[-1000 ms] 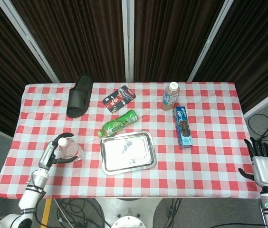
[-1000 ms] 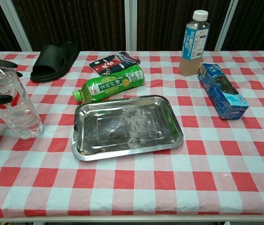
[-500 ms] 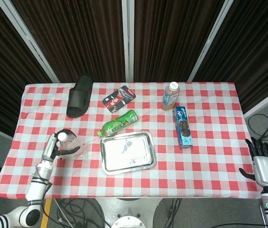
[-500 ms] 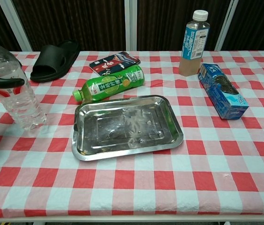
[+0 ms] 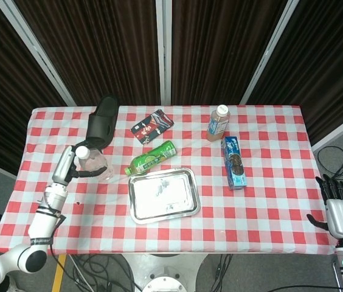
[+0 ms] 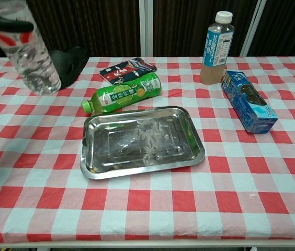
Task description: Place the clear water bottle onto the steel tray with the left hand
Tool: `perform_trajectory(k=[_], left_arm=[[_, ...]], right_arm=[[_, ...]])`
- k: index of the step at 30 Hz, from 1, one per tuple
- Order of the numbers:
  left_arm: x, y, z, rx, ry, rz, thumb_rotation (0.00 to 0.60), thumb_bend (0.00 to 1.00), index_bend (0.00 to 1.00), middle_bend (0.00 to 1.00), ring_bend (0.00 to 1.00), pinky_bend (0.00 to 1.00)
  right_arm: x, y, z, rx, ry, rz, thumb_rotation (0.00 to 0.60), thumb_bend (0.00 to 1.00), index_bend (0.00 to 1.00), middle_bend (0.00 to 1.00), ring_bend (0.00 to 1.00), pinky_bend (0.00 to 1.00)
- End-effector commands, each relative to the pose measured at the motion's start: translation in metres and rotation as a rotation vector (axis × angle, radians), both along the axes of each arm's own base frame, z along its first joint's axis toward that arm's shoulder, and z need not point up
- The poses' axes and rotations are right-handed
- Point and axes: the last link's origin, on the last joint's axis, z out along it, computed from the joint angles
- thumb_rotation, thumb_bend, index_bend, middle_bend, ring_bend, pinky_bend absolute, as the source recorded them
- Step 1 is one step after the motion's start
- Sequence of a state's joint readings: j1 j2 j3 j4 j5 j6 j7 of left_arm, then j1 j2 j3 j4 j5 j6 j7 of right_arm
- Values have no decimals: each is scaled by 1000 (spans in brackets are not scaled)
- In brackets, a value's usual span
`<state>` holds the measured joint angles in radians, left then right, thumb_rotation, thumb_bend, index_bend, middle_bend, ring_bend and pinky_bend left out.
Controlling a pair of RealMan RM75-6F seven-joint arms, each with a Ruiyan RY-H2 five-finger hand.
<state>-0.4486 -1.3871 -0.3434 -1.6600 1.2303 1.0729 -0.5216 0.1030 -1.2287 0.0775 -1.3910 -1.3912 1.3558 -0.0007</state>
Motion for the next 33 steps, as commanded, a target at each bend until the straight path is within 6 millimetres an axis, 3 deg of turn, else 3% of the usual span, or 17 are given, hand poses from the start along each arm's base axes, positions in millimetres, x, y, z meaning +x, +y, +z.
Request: perform_trajectory(k=[1,5,6,7,11,13,17,20,23,26,28,30,33], left_arm=[[-10,1,-12,-61,-1,54,600,238,652,668,519,506],[43,23,13,55,-23,-113,600,241,652,668,523,509],[48,23,15,60,-20,-131,600,242,652,668,524,511],[46,20,13,53,0,-137,600,244,651,668,526,511],[-1,-3,-19,-55,55,-12,600,244,648,668,526,511],[-6,-3,-23,-51,71,-12,600,243,648,668,526,511],[20,12,-7,37,41,-101,600,244,648,668,526,511],[27,16,-4,43,36,-121,600,244,648,668,526,511],[33,15,-12,7,13,-117,600,244,648,668,526,511],[60,10,-29,-53,-8,-183,600,244,648,667,526,511],[68,8,-29,-53,7,-219,600,244,645,667,526,511],[56,15,-14,4,29,-189,600,244,643,666,526,511],[16,36,20,96,97,-73,600,243,643,665,526,511]], right_arm=[[0,0,1,-4,-3,2,600,101,0,0,0,0],[2,0,3,-16,-3,11,600,101,0,0,0,0],[2,0,3,-15,-3,10,600,101,0,0,0,0],[2,0,3,-13,-2,9,600,101,0,0,0,0],[-1,1,3,-6,-1,1,600,101,0,0,0,0],[-1,1,3,-8,-1,0,600,101,0,0,0,0],[-1,0,4,-12,-1,2,600,101,0,0,0,0],[-1,1,4,-12,2,2,600,101,0,0,0,0],[-1,1,5,-16,0,3,600,101,0,0,0,0],[-3,0,2,-4,10,-5,600,101,0,0,0,0],[-5,-1,0,0,12,-15,600,101,0,0,0,0],[-6,-2,0,1,14,-21,600,101,0,0,0,0],[-5,-2,2,-9,12,-16,600,101,0,0,0,0]])
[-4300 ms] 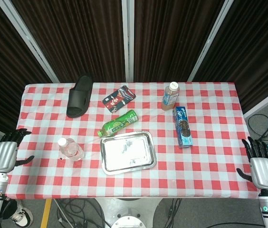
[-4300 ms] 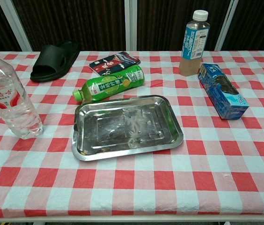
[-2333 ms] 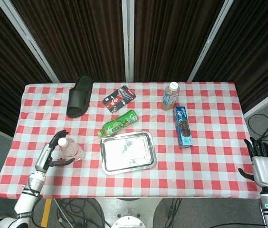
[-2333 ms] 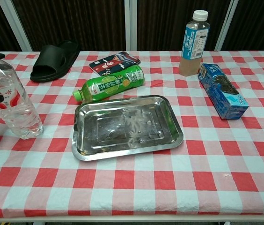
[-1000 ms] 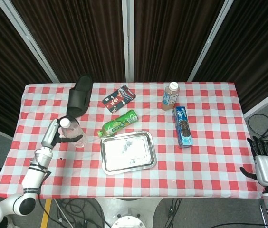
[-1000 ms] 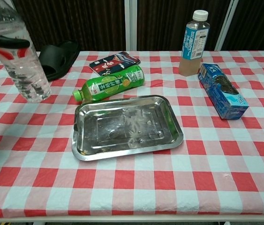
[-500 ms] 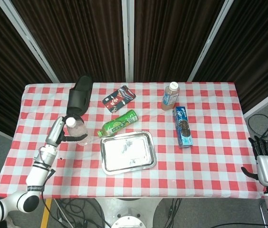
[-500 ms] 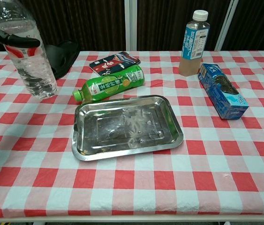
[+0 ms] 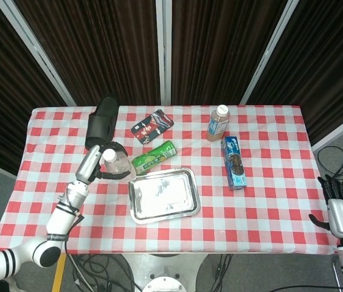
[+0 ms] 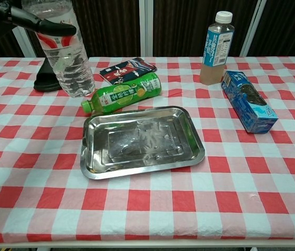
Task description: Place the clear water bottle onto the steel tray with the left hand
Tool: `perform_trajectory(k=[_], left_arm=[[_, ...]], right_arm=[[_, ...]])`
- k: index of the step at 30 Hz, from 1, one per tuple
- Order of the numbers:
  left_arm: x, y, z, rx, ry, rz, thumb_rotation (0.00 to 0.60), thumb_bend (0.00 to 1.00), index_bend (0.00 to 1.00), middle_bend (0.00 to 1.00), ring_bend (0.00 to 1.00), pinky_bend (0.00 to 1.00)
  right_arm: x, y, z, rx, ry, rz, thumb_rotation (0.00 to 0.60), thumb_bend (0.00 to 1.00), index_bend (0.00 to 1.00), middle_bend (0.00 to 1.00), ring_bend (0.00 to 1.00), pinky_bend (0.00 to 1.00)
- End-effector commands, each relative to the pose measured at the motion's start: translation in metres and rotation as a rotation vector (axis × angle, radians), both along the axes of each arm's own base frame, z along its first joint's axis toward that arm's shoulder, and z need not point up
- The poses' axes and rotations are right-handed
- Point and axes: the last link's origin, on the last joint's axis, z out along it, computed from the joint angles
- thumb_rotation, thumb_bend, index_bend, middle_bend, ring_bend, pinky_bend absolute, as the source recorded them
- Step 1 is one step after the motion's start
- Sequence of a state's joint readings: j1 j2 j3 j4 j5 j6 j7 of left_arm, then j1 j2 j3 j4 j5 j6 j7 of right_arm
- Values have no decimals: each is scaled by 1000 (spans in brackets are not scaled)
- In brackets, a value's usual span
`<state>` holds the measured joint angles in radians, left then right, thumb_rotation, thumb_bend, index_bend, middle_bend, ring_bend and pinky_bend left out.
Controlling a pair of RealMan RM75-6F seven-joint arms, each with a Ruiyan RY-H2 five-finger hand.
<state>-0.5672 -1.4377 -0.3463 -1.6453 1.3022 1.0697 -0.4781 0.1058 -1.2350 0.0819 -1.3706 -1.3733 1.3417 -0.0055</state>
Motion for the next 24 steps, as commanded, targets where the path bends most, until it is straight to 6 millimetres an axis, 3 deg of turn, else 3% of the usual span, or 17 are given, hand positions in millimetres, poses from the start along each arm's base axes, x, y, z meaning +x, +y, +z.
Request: perform_trajectory(k=[1,2,4,8,11,13,16,19,21,24], left_arm=[[-53,21,45,130,72,155,600,244,643,664,526,511],[-64,22,54,142,68,189,600,243,643,664,526,510],[-65,23,52,122,43,208,600,244,643,661,526,510],[-17,-3,15,-26,-8,55,600,244,631,656,525,510],[6,-10,23,20,-55,-16,600,244,624,655,525,510],[-6,0,36,75,-45,33,600,244,625,655,525,510],[-47,21,56,149,26,179,600,244,628,655,525,510],[-65,25,59,150,37,244,600,244,628,655,525,510],[-59,21,48,110,37,220,600,243,628,655,525,510],[-28,7,25,32,-15,130,600,244,627,654,525,510]], right_arm=[[1,-1,2,-11,-3,4,600,101,0,0,0,0],[1,0,3,-14,-4,4,600,101,0,0,0,0],[0,0,3,-13,-4,2,600,101,0,0,0,0],[0,0,-1,1,2,0,600,101,0,0,0,0],[1,0,-1,-4,4,2,600,101,0,0,0,0],[1,0,1,-6,2,3,600,101,0,0,0,0],[0,1,4,-11,-5,7,600,101,0,0,0,0],[0,1,5,-12,-8,10,600,101,0,0,0,0],[0,1,5,-10,-8,10,600,101,0,0,0,0],[0,2,2,-2,-4,9,600,101,0,0,0,0]])
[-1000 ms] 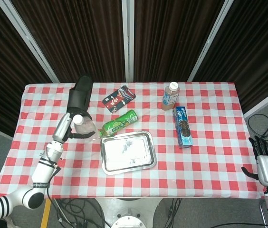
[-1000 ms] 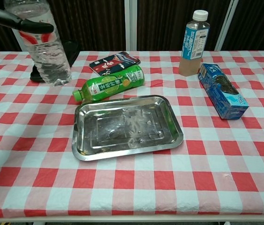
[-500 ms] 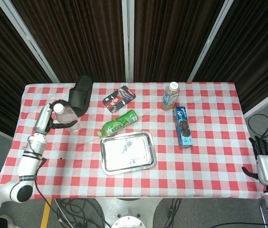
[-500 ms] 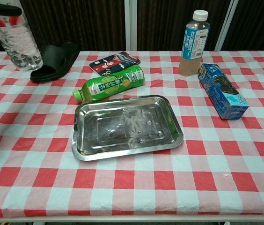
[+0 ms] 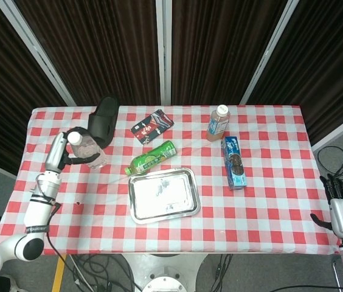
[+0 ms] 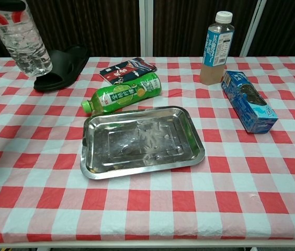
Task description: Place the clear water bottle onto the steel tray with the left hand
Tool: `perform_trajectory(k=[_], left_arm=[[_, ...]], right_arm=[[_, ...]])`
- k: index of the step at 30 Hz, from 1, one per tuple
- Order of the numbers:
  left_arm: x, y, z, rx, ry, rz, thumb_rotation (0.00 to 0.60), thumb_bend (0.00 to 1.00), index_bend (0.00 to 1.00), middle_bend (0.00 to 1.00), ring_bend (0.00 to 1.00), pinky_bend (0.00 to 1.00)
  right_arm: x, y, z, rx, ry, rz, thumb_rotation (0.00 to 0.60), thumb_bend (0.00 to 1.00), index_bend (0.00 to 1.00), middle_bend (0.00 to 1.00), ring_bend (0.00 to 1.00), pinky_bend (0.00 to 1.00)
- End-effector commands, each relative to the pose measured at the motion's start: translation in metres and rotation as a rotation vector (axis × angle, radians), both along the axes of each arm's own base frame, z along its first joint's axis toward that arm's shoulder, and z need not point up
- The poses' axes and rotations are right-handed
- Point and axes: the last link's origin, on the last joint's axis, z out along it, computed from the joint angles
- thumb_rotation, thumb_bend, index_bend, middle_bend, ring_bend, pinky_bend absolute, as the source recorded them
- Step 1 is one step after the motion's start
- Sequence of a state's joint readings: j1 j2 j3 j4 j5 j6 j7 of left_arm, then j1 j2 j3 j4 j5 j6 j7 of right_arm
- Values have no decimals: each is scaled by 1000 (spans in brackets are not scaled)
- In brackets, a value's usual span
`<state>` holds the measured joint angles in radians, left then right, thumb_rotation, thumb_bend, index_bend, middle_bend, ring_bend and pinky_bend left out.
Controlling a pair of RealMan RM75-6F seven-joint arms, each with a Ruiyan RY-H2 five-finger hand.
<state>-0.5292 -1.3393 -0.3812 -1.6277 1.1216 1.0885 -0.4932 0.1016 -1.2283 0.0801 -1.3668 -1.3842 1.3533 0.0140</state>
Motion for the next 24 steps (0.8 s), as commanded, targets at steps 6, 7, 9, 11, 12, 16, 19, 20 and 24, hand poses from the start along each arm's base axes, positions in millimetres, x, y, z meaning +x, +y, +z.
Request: perform_trajectory(k=[6,7,9,11,12,16,19,20,24], left_arm=[[62,-33,-32,-100,-83,-204,600,244,624,654,525,509],[60,-31,-32,-95,-83,-194,600,245,624,654,525,510],[55,-27,-33,-98,-87,-159,600,244,624,654,525,510],[55,-25,-37,-108,-82,-149,600,244,624,654,525,510],[57,-26,-40,-115,-83,-151,600,243,624,654,525,510],[63,-34,-59,-154,-101,-165,600,242,624,654,525,510],[68,-41,-75,-190,-121,-166,600,241,624,654,525,510],[69,-44,-81,-204,-130,-165,600,240,624,654,525,510],[72,-53,-100,-233,-159,-157,600,229,626,654,525,508]], right_arm=[[1,1,-6,18,10,-2,600,101,0,0,0,0],[1,1,-6,17,11,-4,600,101,0,0,0,0],[0,0,-6,17,10,-5,600,101,0,0,0,0],[0,0,-6,18,11,-7,600,101,0,0,0,0],[0,0,-6,18,11,-7,600,101,0,0,0,0],[0,0,-6,17,10,-6,600,101,0,0,0,0],[0,-1,-6,16,10,-6,600,101,0,0,0,0],[0,-1,-6,16,9,-8,600,101,0,0,0,0],[-1,-1,-6,15,6,-14,600,101,0,0,0,0]])
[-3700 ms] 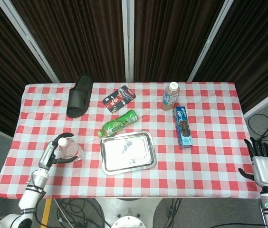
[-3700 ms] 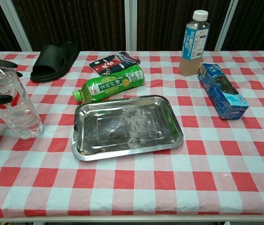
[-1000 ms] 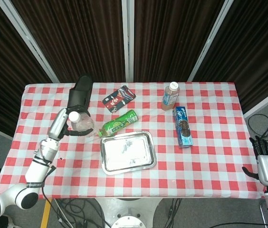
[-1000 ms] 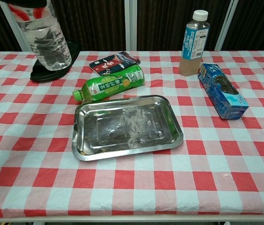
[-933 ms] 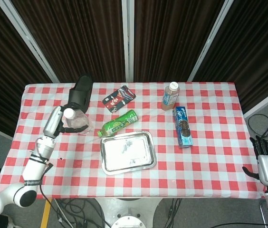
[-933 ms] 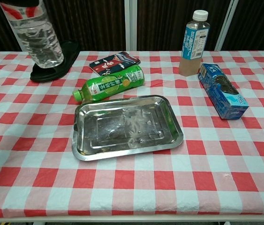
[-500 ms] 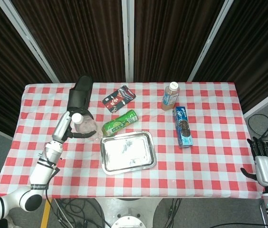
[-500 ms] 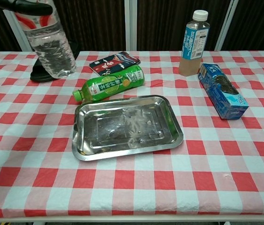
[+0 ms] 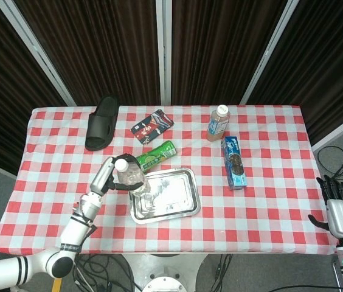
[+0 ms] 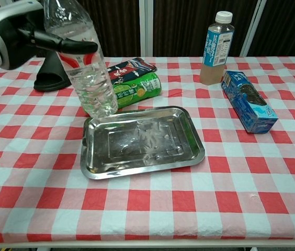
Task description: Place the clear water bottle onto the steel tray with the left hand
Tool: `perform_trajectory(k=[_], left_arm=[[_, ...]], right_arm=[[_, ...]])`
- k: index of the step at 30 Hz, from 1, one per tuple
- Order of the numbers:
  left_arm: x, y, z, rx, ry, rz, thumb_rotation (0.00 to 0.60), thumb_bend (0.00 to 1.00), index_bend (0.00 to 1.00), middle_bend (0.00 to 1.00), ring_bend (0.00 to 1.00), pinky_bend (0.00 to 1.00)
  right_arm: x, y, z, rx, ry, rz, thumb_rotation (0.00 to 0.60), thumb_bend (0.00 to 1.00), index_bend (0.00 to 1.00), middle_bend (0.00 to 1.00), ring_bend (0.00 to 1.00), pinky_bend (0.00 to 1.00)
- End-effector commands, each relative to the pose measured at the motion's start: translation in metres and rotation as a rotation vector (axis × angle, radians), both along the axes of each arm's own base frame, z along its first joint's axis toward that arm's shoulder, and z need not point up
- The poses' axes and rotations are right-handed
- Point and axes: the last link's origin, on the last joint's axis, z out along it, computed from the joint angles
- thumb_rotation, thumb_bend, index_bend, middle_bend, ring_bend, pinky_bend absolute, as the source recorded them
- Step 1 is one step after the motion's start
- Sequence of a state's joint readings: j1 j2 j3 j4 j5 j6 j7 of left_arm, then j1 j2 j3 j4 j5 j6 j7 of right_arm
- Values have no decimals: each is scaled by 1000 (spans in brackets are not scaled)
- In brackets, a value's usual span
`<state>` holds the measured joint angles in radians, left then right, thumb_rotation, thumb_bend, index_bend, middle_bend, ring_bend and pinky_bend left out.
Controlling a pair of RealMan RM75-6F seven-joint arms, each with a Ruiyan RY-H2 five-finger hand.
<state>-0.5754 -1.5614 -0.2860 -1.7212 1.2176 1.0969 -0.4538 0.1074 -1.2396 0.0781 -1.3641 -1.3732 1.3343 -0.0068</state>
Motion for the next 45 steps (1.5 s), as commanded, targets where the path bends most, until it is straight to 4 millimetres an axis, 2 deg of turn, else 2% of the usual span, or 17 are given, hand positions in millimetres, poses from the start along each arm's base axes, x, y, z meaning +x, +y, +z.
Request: perform_trajectory(k=[1,5,12,22,32,38,43,45], left_arm=[[0,-8,-16,-23,-13,6,600,224,628,654,525,508],[-2,-14,-33,-21,-23,15,600,212,632,654,525,507],[-2,-17,-51,117,8,-46,600,211,633,654,525,507],[-9,-20,-69,97,9,-20,600,211,633,654,525,507],[-12,-23,-85,81,45,-70,600,206,613,643,518,501],[-14,-23,-88,53,41,-73,600,144,526,586,478,476],[-14,-20,-85,42,37,-75,600,55,356,457,376,411],[-14,-20,-83,46,31,-70,600,38,323,428,350,393]], right_arm=[[0,0,0,-2,-5,-2,600,101,0,0,0,0],[-1,0,1,-2,-9,-7,600,101,0,0,0,0],[-3,-1,2,-3,-11,-13,600,101,0,0,0,0],[-6,-1,0,5,-9,-23,600,101,0,0,0,0],[-8,-3,2,-1,-14,-33,600,101,0,0,0,0],[-9,-2,2,2,-16,-35,600,101,0,0,0,0],[-11,-2,3,-1,-17,-40,600,101,0,0,0,0],[-10,-2,3,-1,-17,-38,600,101,0,0,0,0]])
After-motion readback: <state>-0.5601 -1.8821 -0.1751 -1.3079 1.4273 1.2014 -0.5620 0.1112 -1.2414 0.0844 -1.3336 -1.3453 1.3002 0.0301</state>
